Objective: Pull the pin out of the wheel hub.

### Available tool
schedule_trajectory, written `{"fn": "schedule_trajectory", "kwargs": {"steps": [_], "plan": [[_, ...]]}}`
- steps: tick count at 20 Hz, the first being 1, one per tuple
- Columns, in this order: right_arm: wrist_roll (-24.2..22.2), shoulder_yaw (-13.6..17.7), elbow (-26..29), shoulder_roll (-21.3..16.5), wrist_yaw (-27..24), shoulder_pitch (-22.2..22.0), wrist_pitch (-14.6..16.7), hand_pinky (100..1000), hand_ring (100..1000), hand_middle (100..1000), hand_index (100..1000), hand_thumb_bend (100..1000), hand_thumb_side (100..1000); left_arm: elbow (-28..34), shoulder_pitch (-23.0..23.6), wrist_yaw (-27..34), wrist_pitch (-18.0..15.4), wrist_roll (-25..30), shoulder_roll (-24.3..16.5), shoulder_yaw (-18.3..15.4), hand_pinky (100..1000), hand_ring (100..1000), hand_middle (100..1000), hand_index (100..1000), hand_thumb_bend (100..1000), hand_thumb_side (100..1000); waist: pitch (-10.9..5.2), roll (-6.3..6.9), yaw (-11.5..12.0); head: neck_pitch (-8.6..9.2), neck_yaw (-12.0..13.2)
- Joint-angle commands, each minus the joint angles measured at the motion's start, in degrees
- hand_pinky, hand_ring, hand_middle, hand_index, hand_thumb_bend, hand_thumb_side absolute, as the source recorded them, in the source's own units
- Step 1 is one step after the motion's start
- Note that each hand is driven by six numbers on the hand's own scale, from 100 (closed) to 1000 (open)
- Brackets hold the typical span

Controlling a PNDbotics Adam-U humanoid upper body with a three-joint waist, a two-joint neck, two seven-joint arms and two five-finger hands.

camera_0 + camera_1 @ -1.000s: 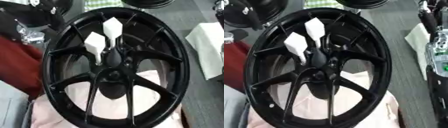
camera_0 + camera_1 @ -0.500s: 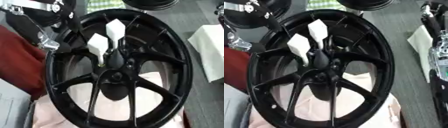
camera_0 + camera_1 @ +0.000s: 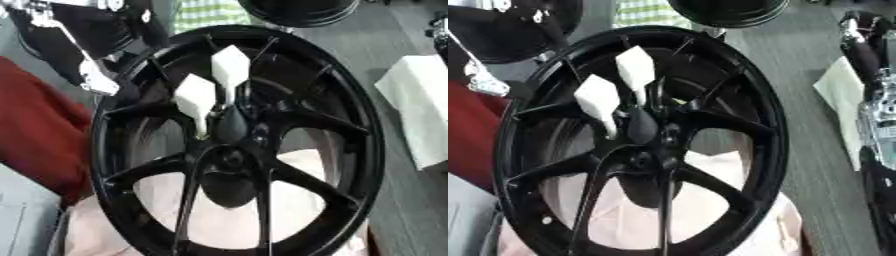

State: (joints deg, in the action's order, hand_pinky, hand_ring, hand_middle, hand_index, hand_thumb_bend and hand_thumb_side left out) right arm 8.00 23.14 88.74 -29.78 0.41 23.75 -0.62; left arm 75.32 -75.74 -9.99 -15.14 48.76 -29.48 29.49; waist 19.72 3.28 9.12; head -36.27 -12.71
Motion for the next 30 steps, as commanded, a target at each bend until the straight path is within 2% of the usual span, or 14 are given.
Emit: {"fn": "schedule_trajectory", "kwargs": {"steps": [1, 6, 11, 17, 30], "plan": [[-0.27, -0.09, 0.32, -1.03, 0.21, 1.0, 0.01, 864, 739, 677, 735, 100, 577, -0.31, -1.74, 0.75, -1.91, 2.33, 0.32, -0.77, 754, 757, 682, 836, 346, 278, -0.29, 0.48, -0.26, 0.88, 0.35], [-0.44, -0.3, 0.37, -0.76, 0.19, 1.35, 0.0, 864, 739, 677, 735, 100, 578, -0.96, -1.95, 2.32, -0.46, 3.13, 2.03, 0.35, 745, 754, 693, 839, 313, 334, -0.03, 0.59, -0.91, 0.97, 0.54], [-0.44, -0.34, 0.45, -0.61, 0.15, 1.45, -0.02, 865, 740, 677, 735, 100, 579, -0.98, -1.76, 3.15, 0.25, 3.2, 2.55, 2.29, 747, 760, 703, 845, 320, 379, 0.03, 0.84, -1.33, 0.9, 0.55], [-0.51, -0.49, 0.56, -0.39, 0.06, 1.46, -0.08, 866, 741, 677, 735, 100, 581, -1.78, -1.57, 3.61, 0.51, 3.2, 2.93, 3.1, 750, 768, 719, 849, 325, 427, 0.1, 0.98, -1.56, 0.82, 0.54], [-0.72, -0.77, 0.96, 0.16, -0.08, 1.59, -0.07, 867, 742, 678, 736, 100, 573, -4.44, -0.29, 1.75, -0.92, 3.2, 4.55, 3.93, 733, 748, 682, 822, 315, 433, 0.5, 0.74, -2.21, 0.86, 1.48]]}}
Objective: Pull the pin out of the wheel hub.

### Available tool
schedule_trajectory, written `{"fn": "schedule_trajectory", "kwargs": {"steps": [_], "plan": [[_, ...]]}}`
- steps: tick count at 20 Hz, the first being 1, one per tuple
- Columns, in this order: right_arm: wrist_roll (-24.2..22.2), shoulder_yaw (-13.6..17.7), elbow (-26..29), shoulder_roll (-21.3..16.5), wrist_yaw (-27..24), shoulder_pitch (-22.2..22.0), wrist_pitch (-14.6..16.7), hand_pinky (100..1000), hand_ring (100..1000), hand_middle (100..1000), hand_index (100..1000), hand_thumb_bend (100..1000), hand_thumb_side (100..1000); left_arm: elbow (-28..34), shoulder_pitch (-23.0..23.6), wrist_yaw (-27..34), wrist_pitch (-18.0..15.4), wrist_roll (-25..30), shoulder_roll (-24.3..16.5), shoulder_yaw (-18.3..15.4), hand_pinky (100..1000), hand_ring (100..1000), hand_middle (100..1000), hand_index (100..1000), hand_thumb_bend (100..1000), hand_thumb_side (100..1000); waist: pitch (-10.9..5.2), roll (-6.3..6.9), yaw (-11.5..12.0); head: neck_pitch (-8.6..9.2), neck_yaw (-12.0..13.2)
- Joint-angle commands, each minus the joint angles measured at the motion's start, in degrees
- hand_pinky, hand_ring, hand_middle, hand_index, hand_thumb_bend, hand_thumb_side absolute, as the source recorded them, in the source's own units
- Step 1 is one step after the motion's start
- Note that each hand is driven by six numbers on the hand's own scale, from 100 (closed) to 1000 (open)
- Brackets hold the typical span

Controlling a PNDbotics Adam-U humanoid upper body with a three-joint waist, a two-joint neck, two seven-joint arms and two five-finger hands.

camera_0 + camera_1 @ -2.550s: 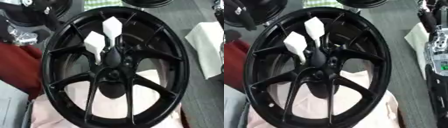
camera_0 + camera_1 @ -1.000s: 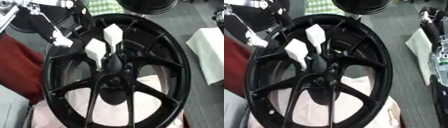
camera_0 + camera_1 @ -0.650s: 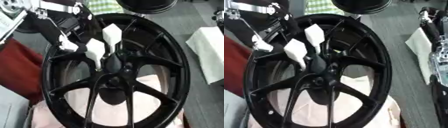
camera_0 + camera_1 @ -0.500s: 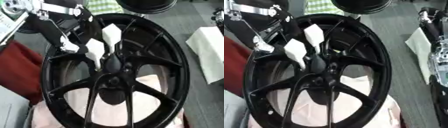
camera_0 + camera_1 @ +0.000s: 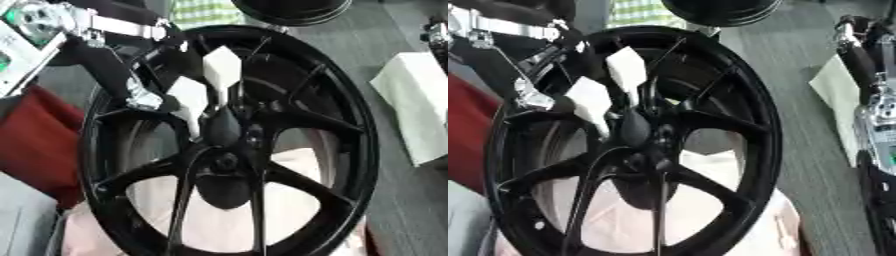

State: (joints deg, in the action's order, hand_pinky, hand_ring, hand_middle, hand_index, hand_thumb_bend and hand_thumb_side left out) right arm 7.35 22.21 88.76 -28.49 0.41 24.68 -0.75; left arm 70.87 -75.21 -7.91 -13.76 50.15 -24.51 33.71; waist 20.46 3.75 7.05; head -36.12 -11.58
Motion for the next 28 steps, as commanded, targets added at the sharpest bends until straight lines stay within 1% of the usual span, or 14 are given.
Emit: {"fn": "schedule_trajectory", "kwargs": {"steps": [1, 7, 10, 12, 14, 18, 20, 25, 28], "plan": [[-0.05, 0.19, 0.94, -1.11, -0.09, 0.61, 0.06, 868, 742, 678, 736, 100, 574, -0.06, -0.74, -0.36, -2.35, 1.82, -0.36, -0.17, 731, 746, 678, 819, 315, 433, -0.23, 0.28, -0.18, 0.7, 0.37], [0.0, 0.21, 0.92, -1.04, -0.17, 0.53, 0.05, 869, 742, 678, 736, 100, 574, 0.0, -0.44, -0.4, -2.44, 1.82, -0.07, 0.42, 713, 720, 633, 795, 304, 407, -0.27, 0.33, -0.39, 0.71, 0.35], [0.08, 0.28, 0.93, -1.03, -0.23, 0.44, 0.07, 870, 742, 678, 737, 100, 575, -0.07, -0.3, -0.48, -2.48, 1.82, 0.0, 0.41, 699, 693, 593, 767, 274, 363, -0.28, 0.34, -0.48, 0.62, 0.32], [0.11, 0.31, 0.91, -1.0, -0.29, 0.37, 0.09, 871, 743, 679, 737, 100, 576, -0.04, -0.24, -0.33, -2.41, 1.82, 0.06, 0.31, 684, 665, 555, 736, 233, 320, -0.29, 0.34, -0.53, 0.55, 0.33], [0.15, 0.33, 0.89, -0.96, -0.39, 0.33, 0.11, 872, 743, 679, 737, 100, 576, 0.06, -0.21, -0.19, -2.2, 1.82, 0.06, 0.21, 661, 619, 502, 685, 187, 283, -0.31, 0.33, -0.56, 0.47, 0.34], [0.2, 0.35, 0.87, -0.9, -0.59, 0.25, 0.17, 873, 743, 679, 737, 100, 577, 0.38, -0.21, 0.0, -1.54, 1.82, -0.17, -0.28, 621, 570, 442, 618, 105, 195, -0.39, 0.31, -0.53, 0.34, 0.25], [0.21, 0.32, 0.84, -0.88, -0.67, 0.18, 0.18, 874, 744, 679, 738, 100, 577, 0.63, -0.26, 0.42, -1.1, 1.82, -0.26, -0.83, 600, 541, 394, 567, 100, 160, -0.45, 0.26, -0.51, 0.23, 0.11], [0.25, 0.32, 0.79, -0.86, -0.7, -0.01, 0.18, 875, 743, 679, 738, 100, 576, 1.37, -0.47, 1.82, 0.82, 1.55, -1.0, -3.16, 553, 479, 271, 442, 100, 190, -0.68, 0.11, -0.34, -0.08, -0.11], [0.29, 0.38, 0.81, -1.05, -0.68, -0.22, 0.19, 876, 744, 679, 738, 100, 573, 3.02, -0.38, 2.69, 2.24, 0.33, -2.92, -4.48, 548, 455, 226, 391, 100, 204, -0.97, 0.07, -0.03, -0.55, -0.41]]}}
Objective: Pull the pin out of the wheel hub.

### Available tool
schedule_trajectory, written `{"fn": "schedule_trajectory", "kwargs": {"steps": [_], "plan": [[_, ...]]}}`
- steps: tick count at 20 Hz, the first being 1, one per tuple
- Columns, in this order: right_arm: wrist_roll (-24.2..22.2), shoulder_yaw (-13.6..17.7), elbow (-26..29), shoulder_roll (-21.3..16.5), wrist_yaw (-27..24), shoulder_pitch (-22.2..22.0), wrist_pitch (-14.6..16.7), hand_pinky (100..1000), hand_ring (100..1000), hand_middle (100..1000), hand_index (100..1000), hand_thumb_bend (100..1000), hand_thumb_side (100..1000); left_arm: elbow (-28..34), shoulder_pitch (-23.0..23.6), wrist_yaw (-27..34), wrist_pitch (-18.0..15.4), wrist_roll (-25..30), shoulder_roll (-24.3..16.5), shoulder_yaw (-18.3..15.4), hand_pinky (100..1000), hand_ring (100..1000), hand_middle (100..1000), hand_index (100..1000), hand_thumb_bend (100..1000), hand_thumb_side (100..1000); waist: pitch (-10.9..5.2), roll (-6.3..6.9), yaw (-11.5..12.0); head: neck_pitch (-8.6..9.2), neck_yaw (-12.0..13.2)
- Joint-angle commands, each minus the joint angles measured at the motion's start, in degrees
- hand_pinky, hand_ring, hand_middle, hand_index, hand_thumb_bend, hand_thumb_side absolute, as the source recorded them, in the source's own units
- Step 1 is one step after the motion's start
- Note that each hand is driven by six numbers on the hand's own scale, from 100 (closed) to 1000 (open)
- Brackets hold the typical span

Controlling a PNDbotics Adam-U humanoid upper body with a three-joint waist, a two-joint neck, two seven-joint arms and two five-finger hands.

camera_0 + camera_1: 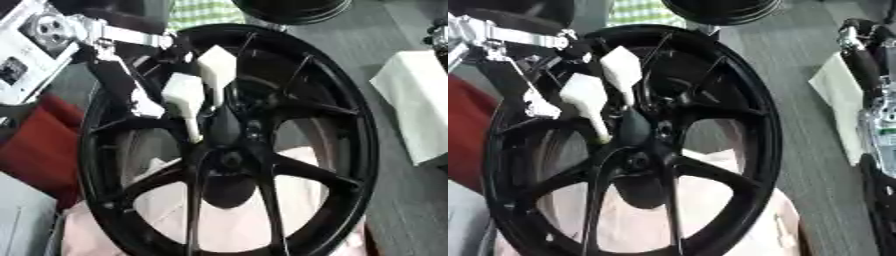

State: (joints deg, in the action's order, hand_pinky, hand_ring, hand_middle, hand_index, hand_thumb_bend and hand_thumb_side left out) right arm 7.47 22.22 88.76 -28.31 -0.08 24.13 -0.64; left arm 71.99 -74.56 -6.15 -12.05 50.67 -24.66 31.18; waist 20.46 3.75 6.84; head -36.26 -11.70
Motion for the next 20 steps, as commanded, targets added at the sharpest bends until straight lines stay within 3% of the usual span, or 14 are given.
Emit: {"fn": "schedule_trajectory", "kwargs": {"steps": [1, 9, 11, 17, 20], "plan": [[0.21, 0.41, 0.79, -1.3, -0.18, 0.26, 0.07, 876, 744, 679, 738, 100, 573, 2.7, -0.98, 1.4, 1.06, -0.58, -3.64, -2.41, 548, 451, 218, 383, 100, 206, -1.08, 0.05, 0.32, -0.57, -0.44], [0.75, 0.88, 0.71, -1.68, -0.22, -0.35, 0.07, 877, 745, 679, 738, 100, 565, 8.53, 1.14, 8.74, 6.34, -4.92, -12.59, -8.85, 538, 430, 181, 356, 100, 241, -2.13, -0.65, 1.69, -1.49, -1.85], [0.88, 1.05, 0.8, -1.94, -0.17, -0.48, 0.13, 878, 744, 679, 738, 100, 563, 10.38, 2.91, 9.43, 6.51, -6.99, -16.25, -11.22, 541, 432, 183, 360, 100, 210, -2.24, -0.83, 2.15, -1.55, -2.19], [1.59, 1.8, 1.11, -2.87, -0.11, -0.47, 0.19, 878, 744, 679, 738, 100, 560, 13.43, 16.4, 11.38, 6.4, -17.76, -30.26, -22.33, 545, 440, 197, 384, 100, 203, -2.1, -1.01, 3.22, -1.47, -3.84], [1.89, 2.03, 1.36, -3.04, -0.15, -0.3, 0.27, 879, 744, 679, 738, 100, 558, 11.59, 24.6, 11.17, 6.69, -23.71, -34.14, -27.64, 545, 438, 196, 391, 100, 210, -1.96, -1.33, 3.17, -1.1, -4.08]]}}
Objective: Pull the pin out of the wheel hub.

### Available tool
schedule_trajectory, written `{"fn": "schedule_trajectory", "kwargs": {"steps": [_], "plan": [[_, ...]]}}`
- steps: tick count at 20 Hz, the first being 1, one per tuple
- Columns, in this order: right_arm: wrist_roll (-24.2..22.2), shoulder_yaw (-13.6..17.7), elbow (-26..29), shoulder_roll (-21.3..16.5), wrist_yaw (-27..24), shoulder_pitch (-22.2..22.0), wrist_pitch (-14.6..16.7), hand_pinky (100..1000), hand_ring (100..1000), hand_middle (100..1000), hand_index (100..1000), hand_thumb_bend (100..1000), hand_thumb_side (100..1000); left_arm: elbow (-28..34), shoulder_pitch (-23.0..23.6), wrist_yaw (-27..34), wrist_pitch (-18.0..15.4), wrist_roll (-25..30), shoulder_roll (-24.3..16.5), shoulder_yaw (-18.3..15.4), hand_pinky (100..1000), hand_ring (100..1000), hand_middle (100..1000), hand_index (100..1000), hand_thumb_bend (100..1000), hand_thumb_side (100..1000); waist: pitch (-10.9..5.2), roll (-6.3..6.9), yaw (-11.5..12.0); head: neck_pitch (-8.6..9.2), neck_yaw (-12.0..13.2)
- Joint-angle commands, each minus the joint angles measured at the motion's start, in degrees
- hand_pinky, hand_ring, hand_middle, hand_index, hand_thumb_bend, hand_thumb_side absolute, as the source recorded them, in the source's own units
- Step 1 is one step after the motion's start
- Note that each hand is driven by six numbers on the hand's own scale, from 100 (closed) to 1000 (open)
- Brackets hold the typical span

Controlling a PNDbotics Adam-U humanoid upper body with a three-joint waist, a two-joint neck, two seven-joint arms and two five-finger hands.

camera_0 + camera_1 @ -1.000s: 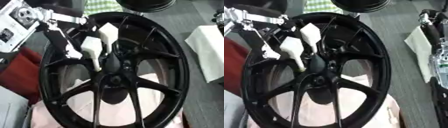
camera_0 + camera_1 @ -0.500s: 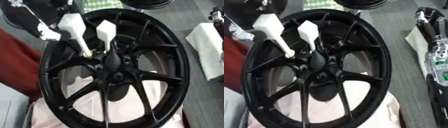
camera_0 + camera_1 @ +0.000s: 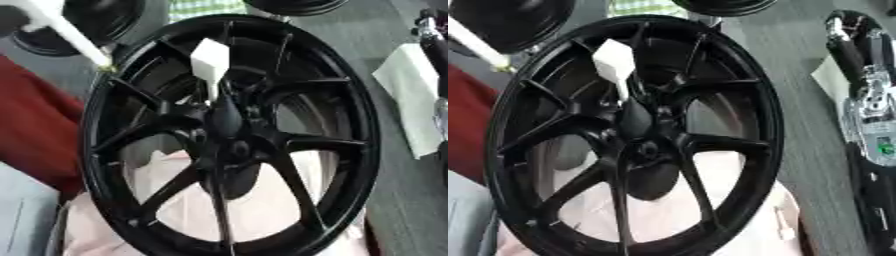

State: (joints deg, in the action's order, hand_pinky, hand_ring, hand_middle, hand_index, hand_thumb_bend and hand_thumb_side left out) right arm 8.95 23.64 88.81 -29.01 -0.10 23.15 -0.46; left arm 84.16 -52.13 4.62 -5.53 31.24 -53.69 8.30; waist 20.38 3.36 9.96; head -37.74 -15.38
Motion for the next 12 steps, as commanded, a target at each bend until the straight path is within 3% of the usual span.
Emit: {"fn": "schedule_trajectory", "kwargs": {"steps": [1, 5, 9, 10, 11, 12], "plan": [[0.51, 0.68, 1.38, -2.38, -0.16, 0.72, 0.1, 879, 744, 679, 738, 100, 558, -1.59, 4.74, 0.53, 0.26, -6.02, -5.8, -6.29, 544, 437, 196, 392, 100, 215, -1.82, -1.07, 0.09, 0.49, -0.47], [0.63, 0.7, 1.55, -2.12, -0.25, 0.94, 0.12, 879, 744, 679, 737, 100, 559, -4.45, 12.92, 0.56, 0.28, -10.47, -6.26, -10.14, 549, 444, 219, 420, 100, 219, -1.6, -1.5, 0.25, 1.04, -0.52], [0.62, 0.66, 1.68, -1.73, -0.37, 1.19, 0.14, 879, 743, 679, 737, 100, 559, -5.55, 18.7, 0.66, 0.22, -12.28, -4.49, -12.1, 610, 534, 389, 592, 100, 204, -1.67, -1.79, 0.33, 1.67, -0.32], [0.61, 0.66, 1.72, -1.61, -0.4, 1.27, 0.14, 879, 743, 678, 737, 100, 560, -5.6, 19.93, 0.1, 0.28, -12.58, -3.97, -12.44, 644, 594, 479, 680, 100, 189, -1.71, -1.84, 0.32, 1.83, -0.29], [0.59, 0.64, 1.76, -1.48, -0.44, 1.33, 0.15, 879, 743, 678, 737, 100, 560, -5.77, 21.15, -0.62, 0.45, -12.86, -3.39, -12.75, 677, 659, 565, 759, 100, 229, -1.76, -1.89, 0.31, 1.96, -0.26], [0.57, 0.63, 1.81, -1.39, -0.47, 1.37, 0.16, 879, 743, 678, 737, 100, 560, -6.01, 22.27, -1.34, 0.68, -13.14, -2.81, -13.07, 688, 688, 606, 798, 100, 398, -1.8, -1.93, 0.3, 2.11, -0.24]]}}
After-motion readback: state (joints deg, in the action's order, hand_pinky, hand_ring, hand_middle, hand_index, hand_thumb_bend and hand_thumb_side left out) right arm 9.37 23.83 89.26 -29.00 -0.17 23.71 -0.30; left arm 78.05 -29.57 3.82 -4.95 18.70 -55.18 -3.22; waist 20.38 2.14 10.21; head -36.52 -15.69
